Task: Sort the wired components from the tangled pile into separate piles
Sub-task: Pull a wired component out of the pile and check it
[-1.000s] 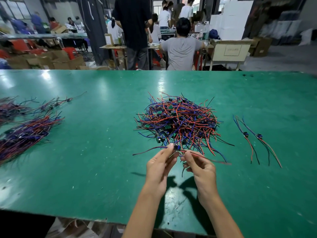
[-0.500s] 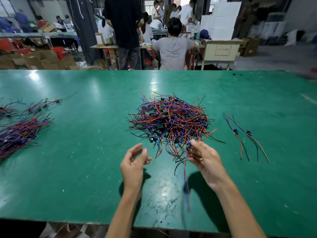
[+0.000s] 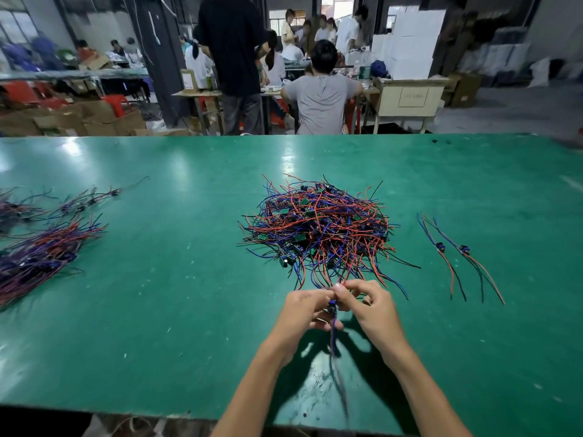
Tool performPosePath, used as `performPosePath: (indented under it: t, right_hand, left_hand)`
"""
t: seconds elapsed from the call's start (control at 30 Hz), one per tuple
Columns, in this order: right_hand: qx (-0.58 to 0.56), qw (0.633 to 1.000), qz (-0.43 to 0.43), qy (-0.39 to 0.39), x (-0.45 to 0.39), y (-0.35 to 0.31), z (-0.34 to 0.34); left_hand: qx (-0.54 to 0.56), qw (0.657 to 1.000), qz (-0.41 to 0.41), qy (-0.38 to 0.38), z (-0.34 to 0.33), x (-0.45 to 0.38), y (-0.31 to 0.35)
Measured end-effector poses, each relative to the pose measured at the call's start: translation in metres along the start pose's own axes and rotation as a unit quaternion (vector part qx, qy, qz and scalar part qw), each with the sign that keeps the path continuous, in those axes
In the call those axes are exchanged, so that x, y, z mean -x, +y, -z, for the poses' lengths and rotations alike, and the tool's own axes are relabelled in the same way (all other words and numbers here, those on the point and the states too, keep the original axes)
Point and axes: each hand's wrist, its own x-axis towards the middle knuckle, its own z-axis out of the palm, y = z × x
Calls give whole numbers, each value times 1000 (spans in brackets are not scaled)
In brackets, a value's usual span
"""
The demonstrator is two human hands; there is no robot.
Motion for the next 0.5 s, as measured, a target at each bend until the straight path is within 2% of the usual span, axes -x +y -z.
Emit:
performPosePath:
  t: [0.27, 0.4, 0.5]
  right_hand:
    - [-166, 983, -48, -68, 17, 3, -20]
    - [-146, 988, -26, -53, 16, 13, -24]
    - [-135, 990, -42, -31, 13, 17, -30]
  left_hand:
    - [47, 997, -49, 47, -9, 3, -13]
    - [28, 998, -55, 13, -10, 5, -15]
    - [15, 998, -56, 13, -12, 3, -18]
